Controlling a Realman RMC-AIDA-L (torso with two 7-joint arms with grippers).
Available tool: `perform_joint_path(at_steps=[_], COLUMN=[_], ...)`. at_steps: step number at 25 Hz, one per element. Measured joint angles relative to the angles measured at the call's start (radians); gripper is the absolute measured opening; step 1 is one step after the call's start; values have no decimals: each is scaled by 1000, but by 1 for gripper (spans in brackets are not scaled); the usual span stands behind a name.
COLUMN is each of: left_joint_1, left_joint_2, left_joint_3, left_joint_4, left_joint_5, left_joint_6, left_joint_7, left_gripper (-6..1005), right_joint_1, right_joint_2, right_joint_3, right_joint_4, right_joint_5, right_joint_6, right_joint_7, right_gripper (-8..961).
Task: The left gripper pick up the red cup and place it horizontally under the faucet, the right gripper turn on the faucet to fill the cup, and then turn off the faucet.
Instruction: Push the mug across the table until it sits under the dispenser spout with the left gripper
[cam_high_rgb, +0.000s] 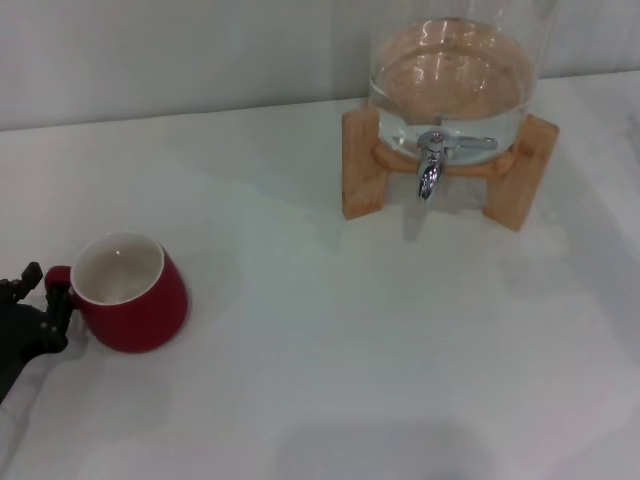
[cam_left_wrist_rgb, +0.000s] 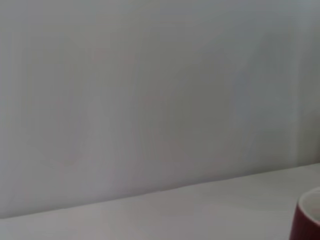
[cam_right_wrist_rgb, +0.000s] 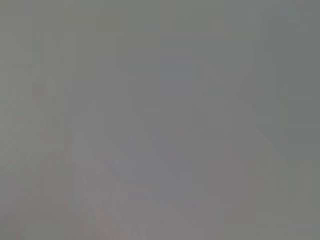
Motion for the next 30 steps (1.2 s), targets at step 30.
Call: perform_joint_path(at_steps=[30], left_joint_1=[-26], left_joint_2=[-3], left_joint_3=[134], left_joint_4=[-218], left_joint_5=[-41], left_joint_6=[79], left_joint_7=[-8], left_gripper=[149], right_joint_1=[3], right_joint_2=[16], right_joint_3=[-6], right_joint_4=[0], right_joint_5=[-5], right_joint_6=[28], right_joint_7=[0], right_gripper=[618])
